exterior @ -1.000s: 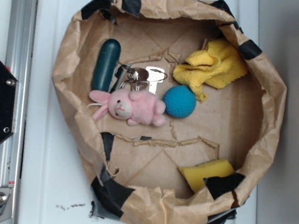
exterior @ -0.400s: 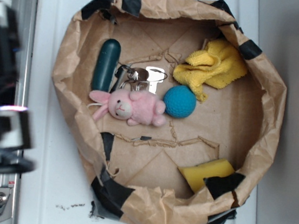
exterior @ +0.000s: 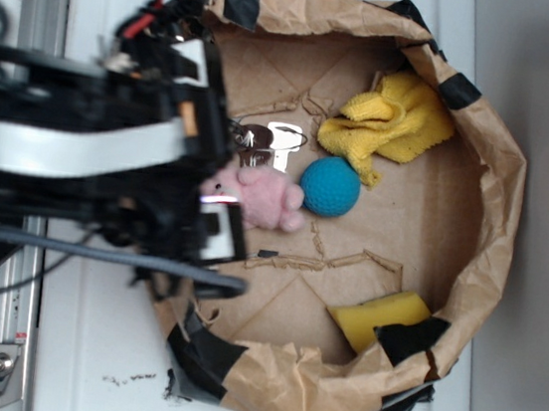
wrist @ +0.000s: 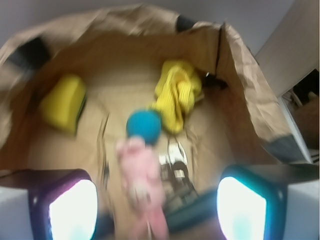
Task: Grab the yellow cloth.
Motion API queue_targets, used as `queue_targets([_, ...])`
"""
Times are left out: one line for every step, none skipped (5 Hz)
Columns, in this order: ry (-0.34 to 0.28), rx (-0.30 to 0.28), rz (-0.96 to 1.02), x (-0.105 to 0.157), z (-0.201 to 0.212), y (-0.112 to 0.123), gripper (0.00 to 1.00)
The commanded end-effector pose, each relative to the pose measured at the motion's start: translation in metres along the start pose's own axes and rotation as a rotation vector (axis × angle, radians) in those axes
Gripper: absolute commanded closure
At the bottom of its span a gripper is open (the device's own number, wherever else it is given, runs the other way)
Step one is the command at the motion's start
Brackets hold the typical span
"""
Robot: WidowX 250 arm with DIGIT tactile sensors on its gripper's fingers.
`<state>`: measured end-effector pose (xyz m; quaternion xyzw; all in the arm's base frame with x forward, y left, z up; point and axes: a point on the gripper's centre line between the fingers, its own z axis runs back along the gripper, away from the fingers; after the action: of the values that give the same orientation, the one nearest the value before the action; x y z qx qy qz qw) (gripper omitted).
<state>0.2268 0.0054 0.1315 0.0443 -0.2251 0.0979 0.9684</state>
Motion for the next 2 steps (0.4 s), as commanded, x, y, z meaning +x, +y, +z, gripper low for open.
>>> queue_targets([0.039,0.038,0.108,0.046,-0.040,0.022,0.00])
queue_targets([0.064,0.046,0.133,0.049,-0.049,0.033,0.00])
